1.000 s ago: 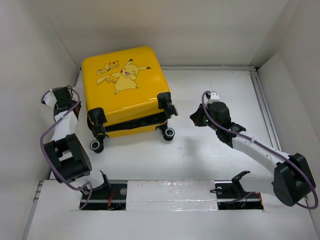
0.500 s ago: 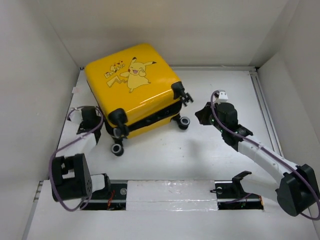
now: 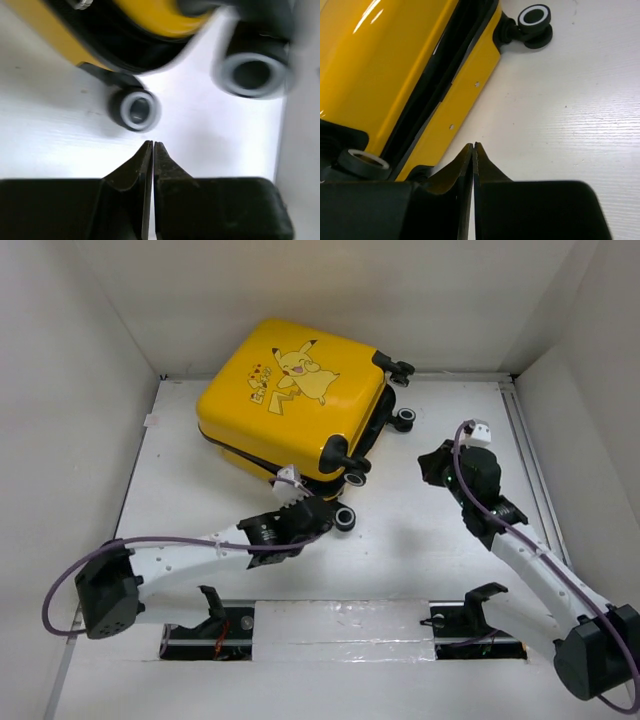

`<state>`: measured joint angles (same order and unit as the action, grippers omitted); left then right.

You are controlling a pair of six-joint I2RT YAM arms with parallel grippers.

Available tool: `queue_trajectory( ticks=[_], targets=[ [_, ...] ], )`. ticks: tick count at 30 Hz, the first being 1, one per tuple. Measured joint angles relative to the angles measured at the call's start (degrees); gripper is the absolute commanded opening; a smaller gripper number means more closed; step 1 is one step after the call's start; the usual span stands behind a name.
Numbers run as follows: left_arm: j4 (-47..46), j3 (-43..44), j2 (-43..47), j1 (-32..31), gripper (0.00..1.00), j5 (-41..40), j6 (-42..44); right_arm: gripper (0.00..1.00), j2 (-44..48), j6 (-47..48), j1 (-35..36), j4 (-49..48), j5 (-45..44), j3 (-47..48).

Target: Pack the luggage

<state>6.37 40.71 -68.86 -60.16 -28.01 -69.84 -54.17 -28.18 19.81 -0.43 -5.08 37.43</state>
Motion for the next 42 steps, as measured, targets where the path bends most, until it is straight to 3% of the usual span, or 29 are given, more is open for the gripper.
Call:
queue_trajectory(
  ticks=[2, 4, 6, 8, 11, 14, 18, 23, 28, 32, 35, 39, 42],
  targets=[
    [8.6, 7.3, 0.7, -7.5, 0.10, -9.4, -3.4, 0.09, -1.1, -0.3, -0.8, 0.0, 0.0, 0.0],
    [14.1, 12.7, 2.5, -11.4, 0.16, -17.1, -4.6, 0.01, -2.8, -0.7, -1.1, 0.0, 0.5, 0.0],
    [13.0, 15.2, 5.7, -9.1, 0.31, -21.8, 1.2, 0.00, -5.1, -1.5, -1.4, -0.4, 1.7, 0.0],
    [3.0, 14.9, 9.1, -0.3, 0.32, -21.5, 10.3, 0.00, -7.2, -2.2, -1.4, -0.6, 3.4, 0.0],
    [-6.6, 19.4, 7.2, 20.2, 0.31, -13.2, 17.0, 0.00, -9.4, -2.7, -1.3, -1.8, 5.8, 0.0],
    [-7.2, 35.7, -5.5, 38.8, 0.29, -1.9, 20.3, 0.00, -10.8, -2.9, -0.9, -2.9, 7.1, 0.0],
    [-3.9, 60.4, -27.3, 55.3, 0.28, 10.2, 23.8, 0.00, -13.7, -3.0, -0.5, -4.2, 7.0, 0.0],
    [3.2, 70.2, -44.9, 69.2, 0.30, 21.7, 27.0, 0.00, -18.1, -3.2, -0.3, -4.3, 5.9, 1.0],
    [10.2, 77.4, -60.5, 72.9, 0.30, 28.4, 29.2, 0.00, -22.3, -3.6, -0.2, -5.4, 4.4, 3.3],
    [11.2, 79.3, -67.8, 71.3, 0.28, 36.5, 29.1, 0.00, -28.4, -3.8, -0.3, -7.0, 2.9, 6.8],
    [8.3, 75.9, -68.1, 68.9, 0.27, 40.0, 28.3, 0.00, -33.3, -3.7, -0.8, -7.7, 2.3, 9.7],
    [-1.7, 57.9, -58.6, 67.2, 0.25, 42.5, 25.1, 0.00, -38.2, -3.5, -2.3, -7.8, 1.2, 13.2],
    [-11.6, 42.4, -49.8, 65.1, 0.21, 38.2, 21.1, 0.00, -40.2, -3.5, -4.0, -7.7, 1.1, 15.3]
  ],
)
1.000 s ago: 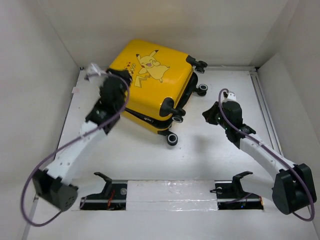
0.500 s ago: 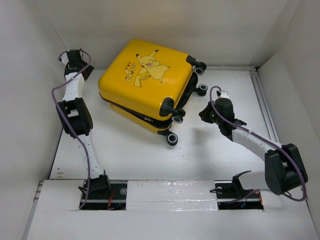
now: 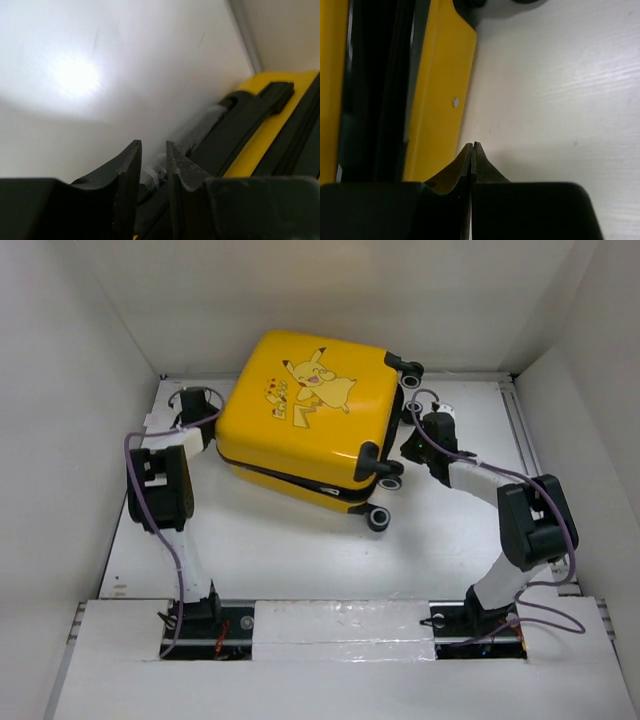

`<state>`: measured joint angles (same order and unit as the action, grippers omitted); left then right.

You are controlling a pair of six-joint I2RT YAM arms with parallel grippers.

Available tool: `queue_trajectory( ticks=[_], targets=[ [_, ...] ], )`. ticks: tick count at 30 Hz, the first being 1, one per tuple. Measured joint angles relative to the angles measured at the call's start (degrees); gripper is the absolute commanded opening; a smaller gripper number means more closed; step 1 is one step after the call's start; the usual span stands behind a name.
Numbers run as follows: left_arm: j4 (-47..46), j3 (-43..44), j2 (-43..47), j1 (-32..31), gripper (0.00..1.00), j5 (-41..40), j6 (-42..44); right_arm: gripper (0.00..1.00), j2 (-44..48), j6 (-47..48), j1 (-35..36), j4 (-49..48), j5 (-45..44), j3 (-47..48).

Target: Pack the luggage

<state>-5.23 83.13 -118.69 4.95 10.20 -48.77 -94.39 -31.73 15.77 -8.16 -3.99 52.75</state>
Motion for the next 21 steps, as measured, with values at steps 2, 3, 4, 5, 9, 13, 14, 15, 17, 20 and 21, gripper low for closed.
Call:
queue_trajectory(
  ticks=[2, 3, 4, 5, 9, 13, 14, 15, 17, 20, 21],
  targets=[
    [-5.2, -10.6, 6.5, -1.8, 0.20, -2.8, -1.9, 0.00, -1.7, 0.2, -1.2, 0.0, -0.1, 2.1],
    [-8.1, -16.4, 10.1, -3.1, 0.20, -4.9, -3.0, 0.00, -2.7, 0.4, -1.8, 0.0, 0.0, 3.4],
    [-10.0, -21.8, 14.0, -4.6, 0.20, -6.5, -3.6, 0.00, -3.7, 0.6, -2.3, 0.2, 0.0, 4.8],
    [-11.9, -26.8, 17.6, -6.2, 0.20, -7.7, -4.2, 0.00, -4.8, 0.8, -2.7, 0.3, 0.2, 6.3],
    [-16.6, -43.2, 31.4, -13.6, 0.19, -14.1, -5.8, 0.00, -8.0, 3.1, -6.4, 3.0, -0.1, 10.9],
    [-15.8, -53.8, 44.5, -24.5, 0.19, -24.6, -6.7, 0.00, -11.3, 5.3, -8.2, 4.0, 0.7, 15.5],
    [-14.8, -55.5, 46.9, -27.4, 0.19, -27.5, -6.9, 0.00, -12.1, 6.1, -8.2, 4.7, 0.9, 16.9],
    [-13.6, -57.2, 49.5, -30.6, 0.19, -30.9, -7.4, 0.00, -13.0, 6.6, -8.3, 5.6, 1.3, 18.8],
    [-10.4, -60.2, 53.6, -37.5, 0.19, -36.5, -9.0, 0.00, -15.6, 8.2, -8.2, 8.2, 3.3, 23.6],
    [-6.0, -62.1, 56.4, -49.2, 0.20, -41.3, -12.0, 0.00, -22.3, 10.5, -7.4, 13.9, 6.3, 35.5],
    [-4.1, -62.1, 56.2, -53.8, 0.20, -41.6, -13.0, 0.00, -24.3, 10.9, -6.9, 15.0, 7.0, 39.4]
  ],
)
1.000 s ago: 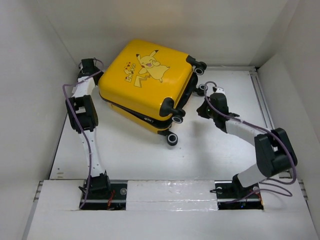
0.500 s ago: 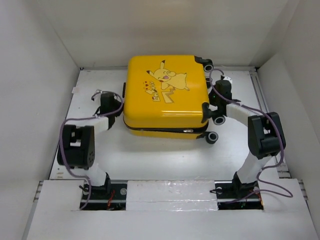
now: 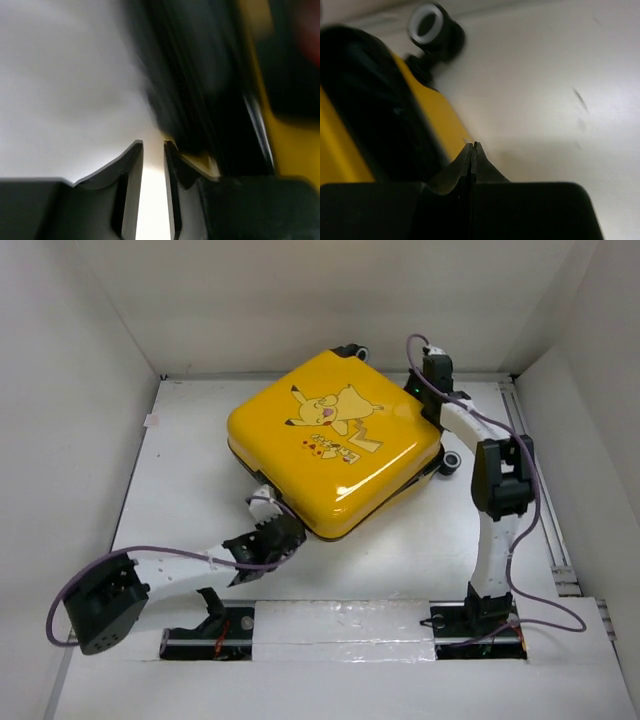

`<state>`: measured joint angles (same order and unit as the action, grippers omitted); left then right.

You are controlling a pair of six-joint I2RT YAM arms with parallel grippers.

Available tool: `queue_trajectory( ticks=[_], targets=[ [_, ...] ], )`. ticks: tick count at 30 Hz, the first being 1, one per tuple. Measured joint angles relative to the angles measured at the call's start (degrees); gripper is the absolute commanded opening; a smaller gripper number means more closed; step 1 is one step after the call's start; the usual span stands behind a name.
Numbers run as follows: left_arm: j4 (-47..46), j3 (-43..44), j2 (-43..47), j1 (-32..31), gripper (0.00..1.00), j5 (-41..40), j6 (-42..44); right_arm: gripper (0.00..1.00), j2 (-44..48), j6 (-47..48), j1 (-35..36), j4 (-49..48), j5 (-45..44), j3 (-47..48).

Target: Pack the luggage

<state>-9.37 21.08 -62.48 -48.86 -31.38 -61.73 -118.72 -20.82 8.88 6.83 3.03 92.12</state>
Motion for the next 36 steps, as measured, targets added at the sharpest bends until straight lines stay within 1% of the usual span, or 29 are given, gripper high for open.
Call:
queue_trajectory(
  ticks=[2, 4, 6, 7, 9, 10, 12, 13, 14, 15, 16, 17, 18, 20, 21, 22, 23, 25, 26, 27, 29, 31, 32, 33, 34, 36],
  targets=[
    [1.2, 0.3, -1.9, -8.5, 0.21, 0.1, -1.7, 0.00, -3.3, 0.4, 1.7, 0.9, 2.2, 7.6],
    [2.8, 1.6, -3.6, -13.6, 0.23, -3.7, -5.3, 0.09, -4.8, 1.2, 3.7, 1.1, 2.4, 12.2],
    [6.0, 3.7, -5.1, -15.6, 0.24, -6.6, -8.7, 0.20, -5.3, 2.1, 4.5, 1.8, 0.8, 15.1],
    [8.1, 5.0, -5.8, -16.2, 0.26, -7.9, -9.7, 0.34, -5.2, 2.2, 4.4, 2.2, 0.5, 15.8],
    [12.1, 7.2, -5.7, -16.9, 0.27, -9.7, -9.4, 0.47, -4.0, 2.3, 3.8, 3.2, -0.1, 16.2],
    [13.8, 7.9, -5.0, -17.1, 0.29, -10.6, -8.1, 0.56, -2.9, 2.0, 3.4, 4.3, 0.3, 16.1],
    [16.7, 9.0, -2.2, -17.6, 0.29, -12.9, -6.5, 0.60, 1.1, 1.4, 2.8, 4.9, 1.9, 14.5],
    [17.6, 9.6, 0.2, -17.8, 0.29, -14.4, -5.7, 0.60, 4.6, 1.3, 2.8, 5.7, 3.1, 12.5],
    [19.0, 10.3, 3.0, -17.9, 0.27, -16.0, -4.9, 0.58, 9.2, 1.1, 2.8, 5.6, 4.3, 9.3],
    [20.6, 10.9, 6.2, -18.1, 0.27, -17.7, -4.4, 0.48, 13.7, 0.9, 2.8, 5.4, 5.0, 6.5],
    [22.1, 11.5, 9.4, -18.2, 0.25, -19.8, -4.1, 0.35, 18.9, 0.8, 3.0, 4.9, 5.5, 2.9],
    [23.4, 11.9, 12.6, -18.2, 0.23, -22.6, -5.2, 0.11, 24.4, 0.3, 3.0, 4.1, 5.8, -0.7],
    [25.8, 12.8, 15.8, -18.2, 0.23, -25.4, -6.3, 0.02, 29.9, -0.1, 3.0, 1.9, 5.9, -5.0],
    [28.4, 14.3, 21.4, -18.1, 0.23, -30.4, -6.1, 0.00, 41.2, -2.0, 3.1, -3.0, 5.5, -15.0],
    [26.7, 14.5, 24.1, -18.1, 0.23, -32.7, -4.4, 0.00, 46.2, -3.1, 3.3, -5.5, 4.9, -20.3],
    [22.5, 14.4, 26.2, -17.8, 0.26, -34.5, 0.6, 0.00, 50.8, -4.1, 3.7, -7.8, 3.9, -25.7],
    [16.2, 13.9, 27.9, -17.2, 0.26, -35.7, 6.4, 0.00, 55.7, -5.7, 4.6, -9.8, 3.0, -32.1],
    [3.4, 13.3, 28.9, -15.2, 0.28, -37.3, 16.5, 0.00, 58.8, -7.5, 6.3, -11.9, 1.2, -38.2],
    [-2.1, 13.7, 27.4, -13.9, 0.30, -37.7, 20.2, 0.00, 60.1, -8.2, 7.4, -12.1, -0.1, -41.6],
    [-5.4, 15.5, 24.5, -11.8, 0.33, -37.5, 23.2, 0.00, 60.6, -9.0, 8.2, -11.9, -1.4, -44.6],
    [-8.6, 23.2, 14.8, -5.9, 0.34, -33.8, 27.0, 0.00, 61.3, -10.7, 9.5, -12.0, -4.3, -50.2],
    [-8.3, 34.2, 4.0, 3.1, 0.34, -24.8, 27.5, 0.00, 64.1, -11.8, 9.6, -12.0, -7.1, -52.8],
    [-8.0, 40.8, -1.6, 8.1, 0.34, -18.5, 27.3, 0.00, 66.0, -12.3, 9.6, -11.7, -8.3, -54.3],
    [-7.4, 47.2, -7.9, 14.1, 0.36, -12.0, 26.7, 0.00, 67.7, -12.7, 9.6, -11.4, -9.4, -55.9],
    [-6.7, 51.5, -12.8, 18.5, 0.38, -7.0, 26.2, 0.00, 68.8, -13.1, 9.6, -11.0, -10.3, -57.3],
    [-2.4, 62.5, -23.2, 27.4, 0.40, 3.3, 25.1, 0.00, 69.2, -13.7, 9.5, -10.1, -11.1, -59.2]
  ],
)
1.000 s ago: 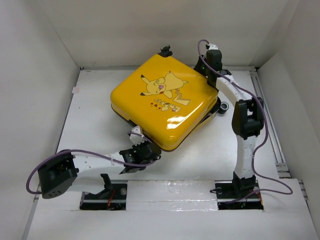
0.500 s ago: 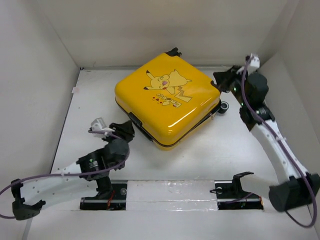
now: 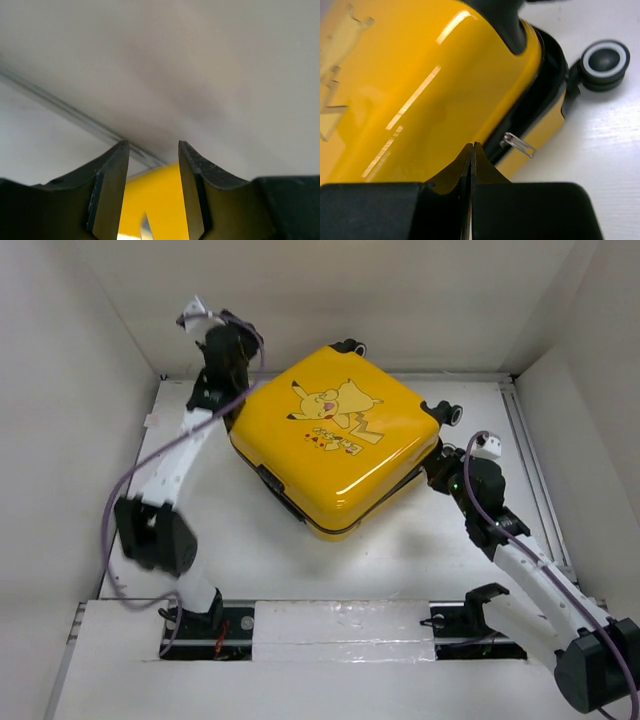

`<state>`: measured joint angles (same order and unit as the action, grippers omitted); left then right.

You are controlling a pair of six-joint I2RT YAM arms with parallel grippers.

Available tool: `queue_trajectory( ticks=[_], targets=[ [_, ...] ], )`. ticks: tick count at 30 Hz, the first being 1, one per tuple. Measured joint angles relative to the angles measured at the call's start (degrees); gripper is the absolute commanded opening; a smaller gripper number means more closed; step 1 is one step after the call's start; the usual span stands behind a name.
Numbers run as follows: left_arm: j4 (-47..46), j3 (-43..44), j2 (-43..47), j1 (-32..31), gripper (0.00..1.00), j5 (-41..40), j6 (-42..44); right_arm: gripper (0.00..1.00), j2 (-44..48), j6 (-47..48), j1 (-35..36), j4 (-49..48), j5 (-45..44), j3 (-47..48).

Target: Pack the luggage

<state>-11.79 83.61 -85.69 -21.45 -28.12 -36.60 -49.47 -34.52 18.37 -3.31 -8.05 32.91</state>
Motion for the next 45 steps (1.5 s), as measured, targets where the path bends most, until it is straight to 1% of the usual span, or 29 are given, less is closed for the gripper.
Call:
queue_trajectory(
  ticks=[2, 4, 6, 7, 8, 9, 11, 13, 16, 18, 21, 24, 27, 30, 33, 36, 39, 41, 42, 43, 44, 45],
  targets=[
    [6.5, 15.0, -12.7, 7.1, 0.41, 7.9, 0.0, 0.00, -1.0, -0.5, -0.2, 1.2, -0.2, -1.0],
    [12.3, 29.0, -24.4, 11.7, 0.42, 13.8, 1.0, 0.00, -2.2, -1.0, -0.3, 1.9, -0.2, -1.7],
    [20.1, 42.2, -35.4, 15.3, 0.42, 18.7, 2.1, 0.00, -3.4, -1.2, -0.3, 2.4, -0.1, -1.9],
    [22.6, 46.4, -39.7, 16.6, 0.42, 20.9, 2.4, 0.00, -4.0, -1.4, -0.3, 2.6, -0.1, -1.9],
    [24.3, 47.3, -42.4, 17.8, 0.42, 22.9, 2.7, 0.00, -4.6, -1.5, -0.3, 2.6, -0.1, -1.9],
    [25.8, 46.2, -43.7, 18.6, 0.42, 25.1, 2.7, 0.00, -5.1, -1.6, -0.3, 2.7, -0.1, -1.9],
    [26.4, 39.2, -44.3, 20.3, 0.42, 29.3, 2.4, 0.00, -6.4, -1.9, -0.3, 2.5, -0.2, -1.9],
    [25.4, 31.2, -44.1, 21.3, 0.42, 32.5, 1.7, 0.00, -8.7, -2.2, -0.3, 2.0, -0.2, -1.9],
    [23.4, 21.7, -43.9, 21.5, 0.42, 36.0, 0.3, 0.00, -14.5, -2.3, -0.3, 1.3, 0.4, -0.9],
    [20.8, 16.3, -43.1, 20.8, 0.42, 38.1, -0.9, 0.00, -18.7, -1.5, -0.3, 1.3, 1.8, 0.6],
    [14.4, 6.0, -38.6, 19.7, 0.42, 40.7, -3.8, 0.00, -23.6, 0.7, -0.6, 2.4, 3.2, 3.2],
    [5.1, -3.9, -32.1, 19.3, 0.41, 39.3, -6.2, 0.00, -27.2, 3.3, -1.7, 3.7, 4.6, 5.8],
    [-0.9, -14.3, -25.7, 19.2, 0.40, 36.5, -7.9, 0.00, -32.2, 5.5, -3.7, 4.8, 6.0, 10.6],
    [-5.6, -25.1, -19.0, 19.3, 0.38, 33.7, -10.6, 0.00, -39.0, 7.3, -6.0, 4.9, 7.6, 17.1],
    [-8.7, -33.8, -12.7, 19.3, 0.38, 31.8, -12.4, 0.00, -45.5, 8.3, -7.5, 3.2, 9.8, 23.2],
    [-9.0, -38.8, -8.4, 19.2, 0.38, 29.3, -13.4, 0.00, -47.6, 8.3, -7.9, 0.9, 11.6, 24.8],
    [-8.0, -39.1, -6.6, 19.2, 0.42, 27.7, -13.5, 0.00, -47.6, 8.2, -7.9, -0.2, 12.9, 24.8],
    [-7.0, -38.9, -5.6, 18.8, 0.52, 26.3, -13.6, 0.00, -47.4, 8.2, -7.9, -0.3, 13.1, 24.8],
    [-6.3, -38.9, -5.1, 18.6, 0.61, 25.5, -13.9, 0.04, -47.3, 8.1, -8.0, -0.2, 13.3, 24.8],
    [-5.6, -38.6, -4.3, 18.3, 0.74, 24.9, -14.3, 0.08, -46.8, 7.8, -8.2, -0.1, 13.8, 24.7],
    [-3.8, -38.2, -3.3, 17.9, 0.85, 22.8, -14.6, 0.16, -46.2, 7.6, -8.6, -0.1, 14.3, 24.6],
    [-2.6, -37.7, -1.9, 17.7, 0.96, 21.5, -15.3, 0.20, -45.2, 7.3, -8.9, -0.2, 14.8, 24.2]
  ],
)
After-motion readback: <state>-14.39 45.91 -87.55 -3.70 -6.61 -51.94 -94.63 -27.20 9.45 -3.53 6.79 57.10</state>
